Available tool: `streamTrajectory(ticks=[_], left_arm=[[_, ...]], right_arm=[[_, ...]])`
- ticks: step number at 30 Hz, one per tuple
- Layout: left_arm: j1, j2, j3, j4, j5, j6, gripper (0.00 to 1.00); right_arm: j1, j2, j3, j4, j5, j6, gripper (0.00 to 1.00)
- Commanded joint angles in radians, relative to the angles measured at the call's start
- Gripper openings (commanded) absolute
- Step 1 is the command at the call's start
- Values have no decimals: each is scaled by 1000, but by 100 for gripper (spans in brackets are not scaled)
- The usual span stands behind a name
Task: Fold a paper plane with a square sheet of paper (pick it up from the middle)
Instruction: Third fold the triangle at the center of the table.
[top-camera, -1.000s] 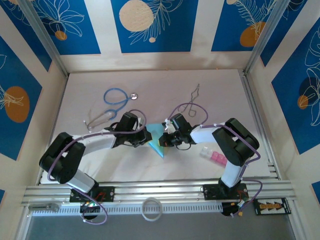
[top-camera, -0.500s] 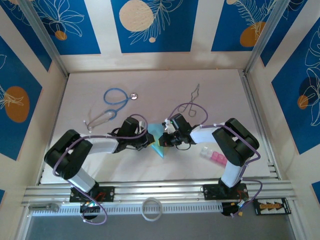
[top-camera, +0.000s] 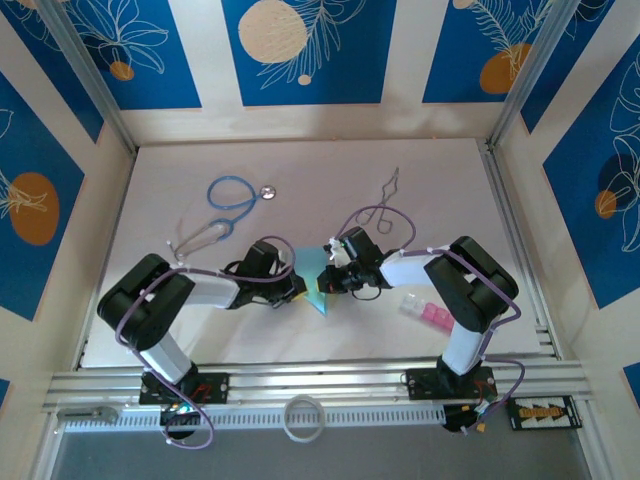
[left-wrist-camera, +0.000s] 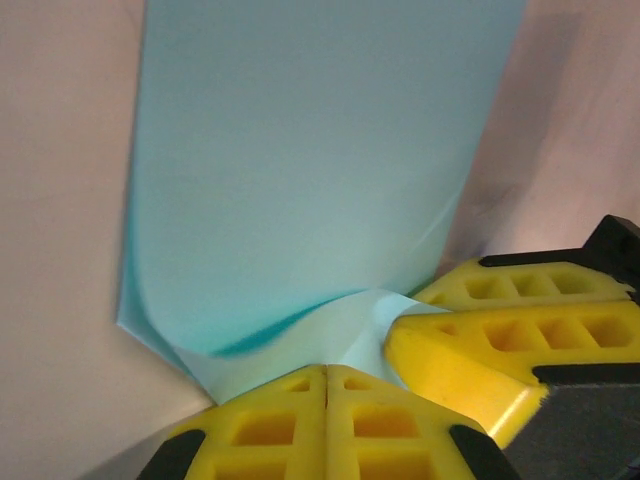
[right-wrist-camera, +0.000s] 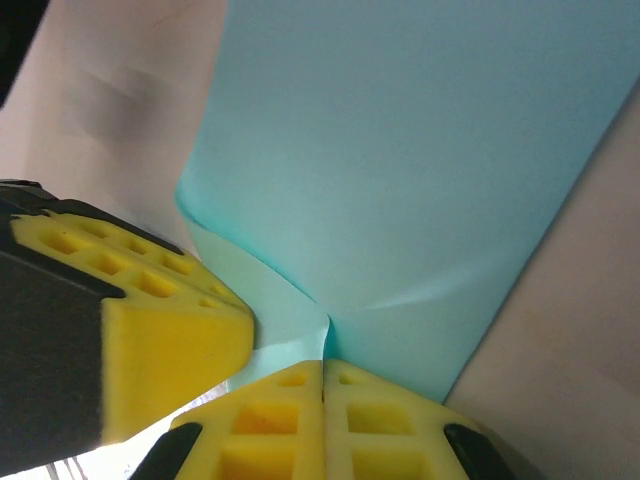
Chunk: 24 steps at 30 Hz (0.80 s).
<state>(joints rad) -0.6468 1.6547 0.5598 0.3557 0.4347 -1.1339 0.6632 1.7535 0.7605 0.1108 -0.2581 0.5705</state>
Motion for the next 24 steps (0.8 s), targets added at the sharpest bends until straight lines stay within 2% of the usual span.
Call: streamTrajectory(ticks=[1,4,8,11,13,18,20,22,24], left_arm=[[-10,21,-20,-14,-29,26,0],[-10,15,-18,-45,-43,34,0],[-8,17,-14,-61,-47,43,0],[-9,15,-14,-64,-48,45,0],[-10,12,-13,-67,-54,44,0],[-9,8,-9,-83,-63,45,0],[-9,6,-7,-83,-65,44,0],[-9,6,-6,-82,-65,44,0],[-9,7,-5,-81,-65,45,0]], right_arm=[[9,12,10,-62,22,-7,0],[9,6,22,-70,17,-4,1],[3,-42,45,-117,30,9,19],[-19,-112,48,-177,68,39,29],[-42,-154,41,-202,53,49,32],[-50,-241,12,-214,-50,55,31],[-34,-249,2,-193,-122,63,22],[-3,-239,3,-196,-130,75,13],[33,-222,11,-203,-116,86,7]])
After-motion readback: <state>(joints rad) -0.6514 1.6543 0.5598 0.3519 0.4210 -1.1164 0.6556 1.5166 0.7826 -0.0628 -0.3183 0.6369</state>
